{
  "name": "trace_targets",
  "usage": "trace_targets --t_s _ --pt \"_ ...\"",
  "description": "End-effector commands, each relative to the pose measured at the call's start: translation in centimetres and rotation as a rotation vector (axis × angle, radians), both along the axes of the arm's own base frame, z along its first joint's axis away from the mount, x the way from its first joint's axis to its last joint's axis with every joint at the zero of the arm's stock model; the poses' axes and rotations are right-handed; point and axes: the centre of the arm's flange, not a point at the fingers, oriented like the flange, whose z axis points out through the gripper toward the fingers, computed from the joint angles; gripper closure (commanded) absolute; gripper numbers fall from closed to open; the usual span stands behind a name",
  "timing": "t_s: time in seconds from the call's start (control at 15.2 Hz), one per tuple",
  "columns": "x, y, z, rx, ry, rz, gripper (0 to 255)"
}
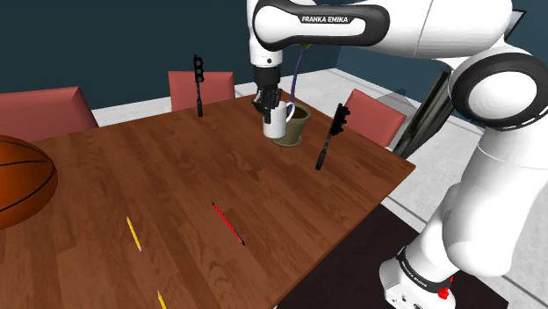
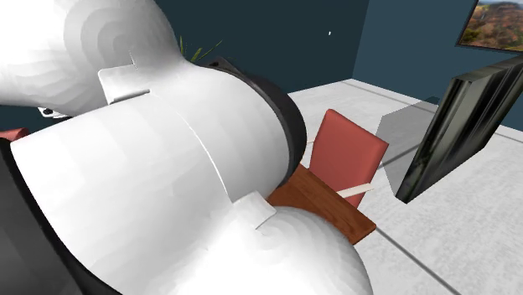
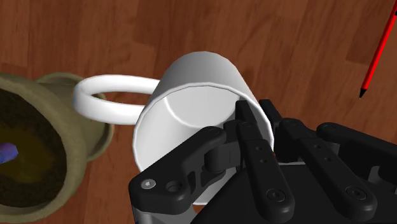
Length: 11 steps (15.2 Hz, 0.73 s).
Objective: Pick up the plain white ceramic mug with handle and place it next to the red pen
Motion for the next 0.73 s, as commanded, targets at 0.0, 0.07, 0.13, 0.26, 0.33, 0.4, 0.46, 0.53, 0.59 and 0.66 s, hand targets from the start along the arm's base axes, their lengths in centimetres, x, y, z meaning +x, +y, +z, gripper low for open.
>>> trace_targets --t_s 0.0,0.07,0.13,0.26,0.33,0.4,0.46,0.53,0.59,0.66 --pt "0.7 2.6 -0.1 0.000 0.000 -0.001 255" --pt "1.0 3.8 -0.1 0.000 0.000 -0.001 255" --pt "1.3 5.1 -0.1 0.000 0.000 -0.001 255" --pt "1.9 7.7 -0.1 0.000 0.000 -0.001 255" --pt "2.2 9.0 0.0 0.000 0.000 -0.001 255" --pt "2.5 10.3 0.0 0.000 0.000 -0.001 255" --pt "2.8 11.6 0.0 0.000 0.000 -0.001 255" --pt "3.1 12.8 0.0 0.000 0.000 -0.001 255" --pt "3.6 15.0 0.0 0.000 0.000 -0.001 255" --pt "3.6 15.0 -0.6 0.000 0.000 -0.001 255"
